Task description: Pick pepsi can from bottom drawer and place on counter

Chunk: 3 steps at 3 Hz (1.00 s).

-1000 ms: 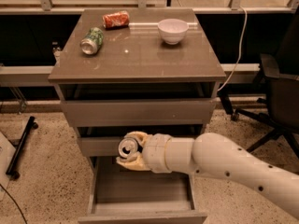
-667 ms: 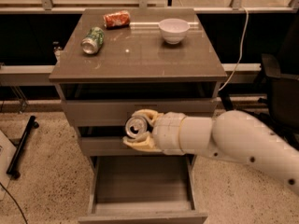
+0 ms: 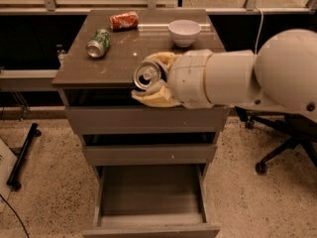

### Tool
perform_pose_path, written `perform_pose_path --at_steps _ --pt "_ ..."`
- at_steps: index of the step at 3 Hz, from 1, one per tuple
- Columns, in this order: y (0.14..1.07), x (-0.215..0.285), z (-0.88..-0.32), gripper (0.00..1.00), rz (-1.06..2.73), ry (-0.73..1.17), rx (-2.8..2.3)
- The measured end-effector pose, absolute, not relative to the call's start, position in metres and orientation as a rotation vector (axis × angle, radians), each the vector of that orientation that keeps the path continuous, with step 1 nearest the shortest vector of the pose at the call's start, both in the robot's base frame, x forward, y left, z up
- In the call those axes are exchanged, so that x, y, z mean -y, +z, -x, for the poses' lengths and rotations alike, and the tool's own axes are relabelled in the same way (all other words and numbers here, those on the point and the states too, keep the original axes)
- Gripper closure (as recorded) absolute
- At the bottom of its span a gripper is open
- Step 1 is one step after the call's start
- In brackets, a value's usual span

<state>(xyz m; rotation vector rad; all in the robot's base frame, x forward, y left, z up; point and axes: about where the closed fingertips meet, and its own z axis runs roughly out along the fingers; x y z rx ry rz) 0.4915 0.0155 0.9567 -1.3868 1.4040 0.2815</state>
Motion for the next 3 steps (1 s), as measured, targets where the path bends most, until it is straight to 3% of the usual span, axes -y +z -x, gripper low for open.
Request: perform_pose_path --at_steps 3 --pt "0.958 -0.018 -0.534 1.0 1.318 0.258 -1.367"
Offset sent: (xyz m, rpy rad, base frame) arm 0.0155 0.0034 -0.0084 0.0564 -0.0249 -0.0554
